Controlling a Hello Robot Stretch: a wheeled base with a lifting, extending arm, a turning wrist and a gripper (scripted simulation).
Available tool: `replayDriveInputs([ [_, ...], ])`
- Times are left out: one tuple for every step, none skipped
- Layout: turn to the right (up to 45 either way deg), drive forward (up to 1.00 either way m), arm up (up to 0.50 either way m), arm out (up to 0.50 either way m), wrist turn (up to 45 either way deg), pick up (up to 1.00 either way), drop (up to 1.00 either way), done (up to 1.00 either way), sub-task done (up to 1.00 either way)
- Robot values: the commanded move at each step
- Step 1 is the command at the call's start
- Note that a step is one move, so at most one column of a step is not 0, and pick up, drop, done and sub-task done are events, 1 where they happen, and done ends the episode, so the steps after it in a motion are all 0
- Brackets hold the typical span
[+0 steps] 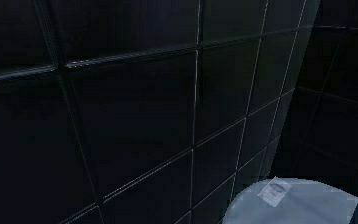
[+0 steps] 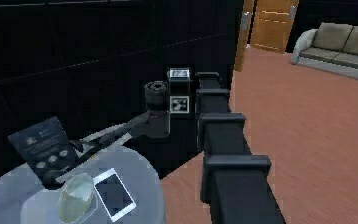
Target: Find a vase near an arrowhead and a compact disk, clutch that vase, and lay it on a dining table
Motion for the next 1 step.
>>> replayDriveInputs([
  [0.0, 0.0, 0.0, 0.0, 0.0, 0.0, 0.0, 1.0, 0.0],
])
